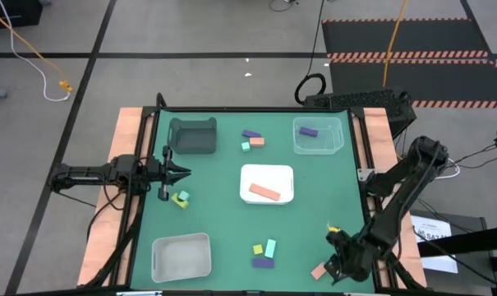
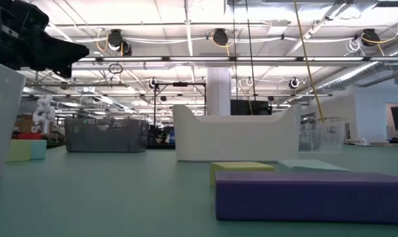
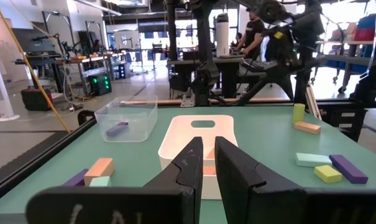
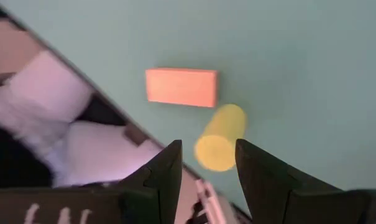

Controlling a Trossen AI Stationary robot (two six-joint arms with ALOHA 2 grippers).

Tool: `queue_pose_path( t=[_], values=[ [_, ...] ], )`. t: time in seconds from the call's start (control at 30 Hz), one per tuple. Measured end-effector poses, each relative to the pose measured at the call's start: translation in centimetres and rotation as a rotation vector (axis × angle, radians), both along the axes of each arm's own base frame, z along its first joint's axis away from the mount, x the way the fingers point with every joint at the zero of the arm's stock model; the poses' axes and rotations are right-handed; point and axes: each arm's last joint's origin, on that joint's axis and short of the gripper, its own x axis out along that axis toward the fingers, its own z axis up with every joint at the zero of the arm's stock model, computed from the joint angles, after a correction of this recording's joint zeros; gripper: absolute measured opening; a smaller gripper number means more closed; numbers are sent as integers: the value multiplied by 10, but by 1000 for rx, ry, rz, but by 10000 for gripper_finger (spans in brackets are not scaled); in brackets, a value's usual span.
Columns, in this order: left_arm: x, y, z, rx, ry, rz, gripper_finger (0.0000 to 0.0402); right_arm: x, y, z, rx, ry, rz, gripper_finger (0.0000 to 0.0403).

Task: Sort & place blocks by color
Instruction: Put the bottom right green block into the black bin

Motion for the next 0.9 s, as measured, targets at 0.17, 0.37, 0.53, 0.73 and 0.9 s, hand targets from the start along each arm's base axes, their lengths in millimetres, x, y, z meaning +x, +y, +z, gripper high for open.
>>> queue_pose_path(
  t=[0.17, 0.37, 0.53, 0.73, 0.9],
  values=[
    [0, 0, 0, 0, 0, 0, 47, 4, 16, -12, -74, 58, 16, 139],
    [0, 0, 0, 0, 0, 1, 47, 6, 24, -18, -87, 80, 32, 139],
    [0, 0, 0, 0, 0, 0, 47, 5, 24, -19, -103, 89, 34, 139],
    [0, 0, 0, 0, 0, 1, 47, 0, 20, -19, -143, 121, 29, 139],
    [0, 0, 0, 0, 0, 0, 47, -1, 18, -17, -145, 104, 4, 139]
  ],
)
